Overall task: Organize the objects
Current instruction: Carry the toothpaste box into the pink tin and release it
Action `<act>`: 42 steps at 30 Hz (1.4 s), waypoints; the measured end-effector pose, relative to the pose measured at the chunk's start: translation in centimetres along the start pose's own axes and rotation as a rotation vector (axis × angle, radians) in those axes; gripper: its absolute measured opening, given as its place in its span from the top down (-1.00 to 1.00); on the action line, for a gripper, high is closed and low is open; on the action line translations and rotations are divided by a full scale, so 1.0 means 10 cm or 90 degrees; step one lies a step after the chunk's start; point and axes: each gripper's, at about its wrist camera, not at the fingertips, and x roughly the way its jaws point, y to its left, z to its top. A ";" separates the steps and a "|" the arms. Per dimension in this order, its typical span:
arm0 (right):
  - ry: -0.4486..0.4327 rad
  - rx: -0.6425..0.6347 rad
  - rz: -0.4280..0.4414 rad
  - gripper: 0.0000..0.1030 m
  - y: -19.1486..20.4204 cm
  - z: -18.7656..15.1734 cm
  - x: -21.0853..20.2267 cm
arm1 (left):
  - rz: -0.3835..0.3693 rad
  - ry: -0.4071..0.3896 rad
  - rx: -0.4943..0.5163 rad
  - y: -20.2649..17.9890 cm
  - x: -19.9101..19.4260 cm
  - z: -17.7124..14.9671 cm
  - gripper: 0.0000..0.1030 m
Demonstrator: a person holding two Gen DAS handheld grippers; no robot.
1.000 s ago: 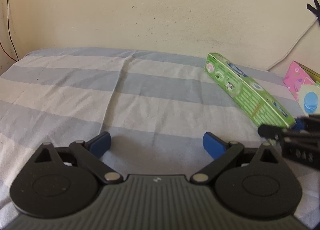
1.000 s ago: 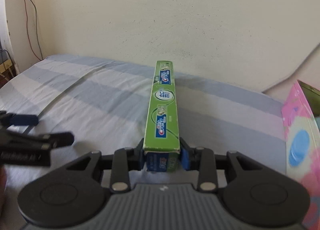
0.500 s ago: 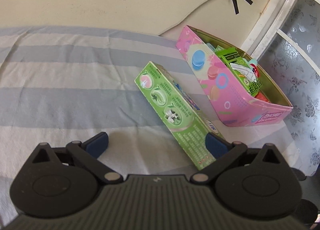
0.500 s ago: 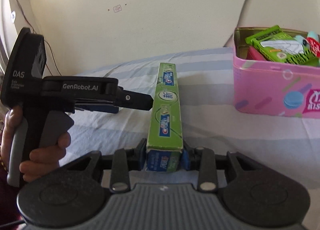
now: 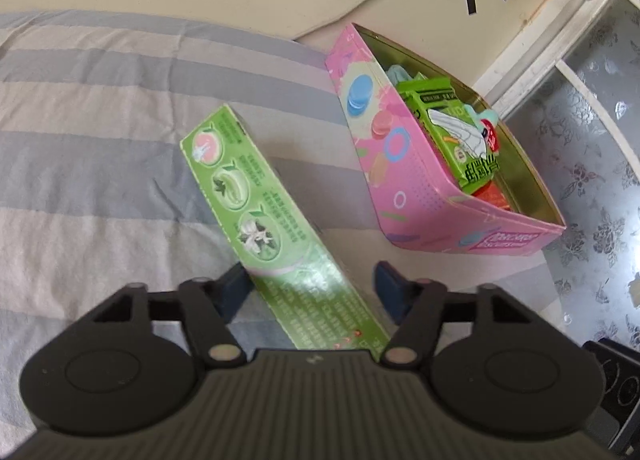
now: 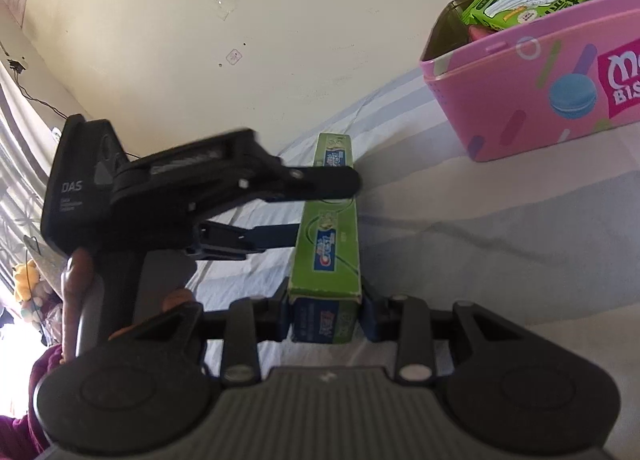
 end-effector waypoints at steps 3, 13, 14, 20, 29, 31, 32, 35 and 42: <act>-0.041 -0.023 -0.008 0.39 -0.02 0.07 -0.17 | -0.016 -0.015 0.044 -0.26 -0.05 0.11 -0.24; -0.292 -0.101 -0.126 0.38 -0.22 0.53 -1.15 | -0.096 -0.102 0.266 -1.79 0.21 0.53 -0.28; -0.306 -0.097 -0.144 0.38 -0.30 0.58 -1.22 | -0.105 -0.103 0.275 -1.89 0.31 0.56 -0.28; -0.363 -0.033 -0.240 0.37 -0.82 0.86 -1.28 | -0.116 -0.078 0.315 -2.35 0.89 0.66 -0.30; -0.412 -0.054 -0.362 -0.39 -1.07 0.89 -1.18 | -0.055 -0.101 0.322 -2.36 0.99 0.77 -0.49; -0.421 -0.059 -0.359 -0.39 -1.06 0.85 -1.20 | -0.028 -0.116 0.328 -2.37 0.94 0.75 -0.49; -0.426 -0.064 -0.361 -0.39 -1.04 0.82 -1.20 | -0.014 -0.123 0.330 -2.35 0.89 0.73 -0.49; -0.434 -0.081 -0.371 -0.39 -0.94 0.74 -1.21 | 0.033 -0.150 0.336 -2.27 0.74 0.64 -0.49; -0.454 -0.080 -0.386 -0.39 -0.69 0.52 -1.32 | 0.102 -0.199 0.324 -1.98 0.29 0.43 -0.55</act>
